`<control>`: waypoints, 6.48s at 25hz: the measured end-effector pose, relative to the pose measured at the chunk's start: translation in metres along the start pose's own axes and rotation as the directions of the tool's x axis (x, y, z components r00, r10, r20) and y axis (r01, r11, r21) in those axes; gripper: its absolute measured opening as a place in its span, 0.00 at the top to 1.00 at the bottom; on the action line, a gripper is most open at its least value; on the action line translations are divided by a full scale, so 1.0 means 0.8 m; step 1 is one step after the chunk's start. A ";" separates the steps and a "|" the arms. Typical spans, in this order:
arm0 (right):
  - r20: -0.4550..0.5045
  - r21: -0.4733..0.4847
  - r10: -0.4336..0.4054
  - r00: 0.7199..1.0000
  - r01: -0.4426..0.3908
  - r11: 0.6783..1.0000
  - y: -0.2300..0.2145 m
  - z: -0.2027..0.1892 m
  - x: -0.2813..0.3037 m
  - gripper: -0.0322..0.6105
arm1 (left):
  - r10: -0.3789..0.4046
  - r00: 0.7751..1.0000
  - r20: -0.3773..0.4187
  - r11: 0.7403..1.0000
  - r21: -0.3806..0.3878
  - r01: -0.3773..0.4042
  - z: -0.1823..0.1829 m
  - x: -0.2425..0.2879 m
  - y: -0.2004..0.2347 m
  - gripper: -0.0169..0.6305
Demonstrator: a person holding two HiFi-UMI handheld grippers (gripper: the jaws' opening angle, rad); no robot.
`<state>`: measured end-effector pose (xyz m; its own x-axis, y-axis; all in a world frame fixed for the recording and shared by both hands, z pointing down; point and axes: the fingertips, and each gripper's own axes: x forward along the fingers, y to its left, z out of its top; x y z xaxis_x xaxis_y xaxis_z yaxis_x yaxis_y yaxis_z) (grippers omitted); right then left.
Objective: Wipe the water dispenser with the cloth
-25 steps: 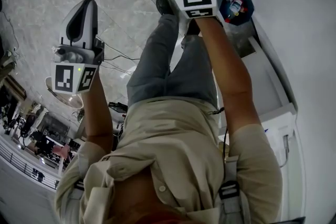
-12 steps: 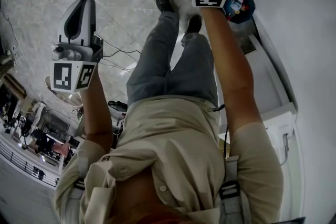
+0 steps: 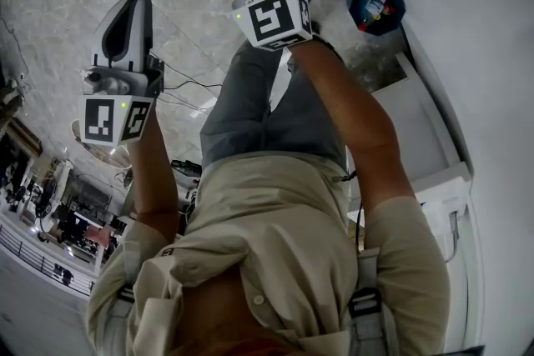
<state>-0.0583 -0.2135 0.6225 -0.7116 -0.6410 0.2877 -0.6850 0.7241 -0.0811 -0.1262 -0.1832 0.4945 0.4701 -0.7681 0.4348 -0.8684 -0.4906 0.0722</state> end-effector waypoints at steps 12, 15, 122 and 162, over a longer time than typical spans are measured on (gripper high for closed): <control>-0.136 -0.002 -0.299 0.944 0.302 0.953 -0.200 -0.070 0.007 0.79 | 0.018 1.000 -0.021 1.000 -0.014 -0.018 -0.025 -0.011 0.007 0.95; -0.140 0.008 -0.316 0.938 0.320 0.947 -0.211 -0.070 0.010 0.79 | 0.019 1.000 -0.024 1.000 -0.018 -0.020 -0.029 -0.012 0.009 0.94; -0.242 -0.061 -0.023 0.970 0.009 0.998 0.001 0.116 -0.038 0.81 | 0.099 0.983 0.156 0.995 -0.043 -0.093 0.135 -0.155 0.026 0.95; 0.027 -0.186 0.175 0.984 -0.167 0.968 0.197 0.489 -0.381 0.83 | 0.196 0.944 0.266 0.975 0.052 -0.217 0.182 -0.450 -0.034 0.94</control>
<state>-0.0103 -0.0041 0.1491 -0.8242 -0.5113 0.2432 -0.5157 0.8553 0.0506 -0.2490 0.0462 0.2053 0.3155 -0.9306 0.1855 -0.9403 -0.3329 -0.0710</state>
